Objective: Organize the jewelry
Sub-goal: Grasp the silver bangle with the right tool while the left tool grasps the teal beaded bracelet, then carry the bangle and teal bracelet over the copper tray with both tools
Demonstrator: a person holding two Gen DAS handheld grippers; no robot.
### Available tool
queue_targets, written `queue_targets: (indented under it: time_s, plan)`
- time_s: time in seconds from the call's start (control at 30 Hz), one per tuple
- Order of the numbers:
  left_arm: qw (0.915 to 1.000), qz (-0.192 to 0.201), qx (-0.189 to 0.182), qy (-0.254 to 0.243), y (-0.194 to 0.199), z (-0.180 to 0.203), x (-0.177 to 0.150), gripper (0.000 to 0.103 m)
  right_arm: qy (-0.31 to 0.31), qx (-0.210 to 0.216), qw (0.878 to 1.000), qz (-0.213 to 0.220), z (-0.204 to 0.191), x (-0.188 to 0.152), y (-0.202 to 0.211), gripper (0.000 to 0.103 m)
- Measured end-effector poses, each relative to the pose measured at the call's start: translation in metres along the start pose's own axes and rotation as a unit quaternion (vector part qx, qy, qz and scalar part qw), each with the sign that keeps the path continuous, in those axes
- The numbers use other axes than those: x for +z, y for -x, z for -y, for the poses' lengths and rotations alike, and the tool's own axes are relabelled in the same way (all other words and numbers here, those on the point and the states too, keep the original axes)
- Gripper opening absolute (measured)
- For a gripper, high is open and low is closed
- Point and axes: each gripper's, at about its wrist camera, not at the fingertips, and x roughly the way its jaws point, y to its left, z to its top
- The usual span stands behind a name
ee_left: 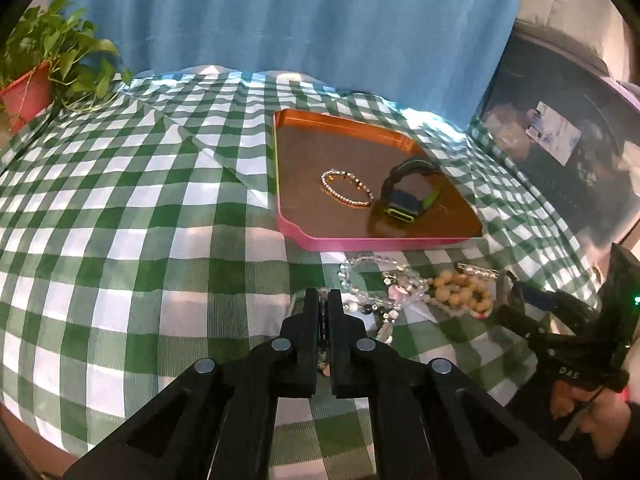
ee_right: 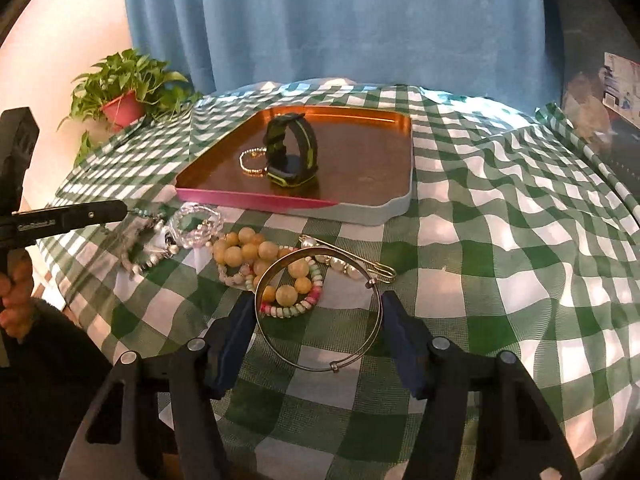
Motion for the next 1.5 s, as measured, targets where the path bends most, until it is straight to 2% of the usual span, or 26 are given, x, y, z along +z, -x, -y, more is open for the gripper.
queue_targets:
  time_s: [0.17, 0.23, 0.37, 0.43, 0.6, 0.7, 0.83, 1.1, 1.33, 1.43, 1.5]
  plan:
    - [0.9998, -0.016, 0.010, -0.007, -0.003, -0.001, -0.007, 0.004, 0.006, 0.004, 1.000, -0.003, -0.005, 0.000, -0.002, 0.058]
    - [0.9997, -0.010, 0.021, -0.011, -0.001, -0.001, -0.009, 0.004, 0.008, 0.007, 1.000, -0.003, -0.007, -0.001, -0.002, 0.058]
    - [0.9997, -0.014, 0.011, -0.018, -0.001, 0.004, -0.007, 0.004, 0.013, 0.010, 1.000, 0.001, -0.009, 0.000, -0.001, 0.058]
    - [0.9987, -0.012, 0.027, -0.041, 0.000, 0.018, -0.005, 0.004, 0.015, 0.012, 1.000, 0.003, -0.010, 0.001, 0.000, 0.058]
    - [0.9971, -0.018, 0.017, -0.072, 0.001, 0.052, -0.004, 0.004, 0.009, 0.006, 1.000, -0.004, -0.011, 0.004, 0.001, 0.058]
    - [0.9973, -0.021, 0.005, -0.070, 0.003, 0.066, -0.002, 0.004, -0.005, -0.005, 1.000, -0.005, -0.007, 0.006, 0.007, 0.058]
    - [0.9975, -0.008, -0.002, -0.070, 0.017, 0.082, 0.005, 0.004, -0.016, -0.023, 1.000, 0.001, -0.006, 0.010, 0.021, 0.058]
    - [0.9969, 0.021, -0.012, -0.075, 0.055, 0.101, 0.019, 0.004, -0.029, -0.032, 0.999, 0.020, -0.011, 0.019, 0.055, 0.058]
    - [0.9938, 0.067, -0.018, -0.087, 0.099, 0.122, 0.033, 0.004, -0.032, -0.033, 0.998, 0.050, -0.017, 0.033, 0.093, 0.058]
    - [0.9920, 0.083, -0.032, -0.089, 0.117, 0.128, 0.040, 0.004, -0.033, -0.026, 0.997, 0.067, -0.021, 0.041, 0.110, 0.058]
    - [0.9904, 0.090, -0.056, -0.089, 0.129, 0.132, 0.043, 0.004, -0.027, -0.020, 0.996, 0.079, -0.024, 0.047, 0.122, 0.058]
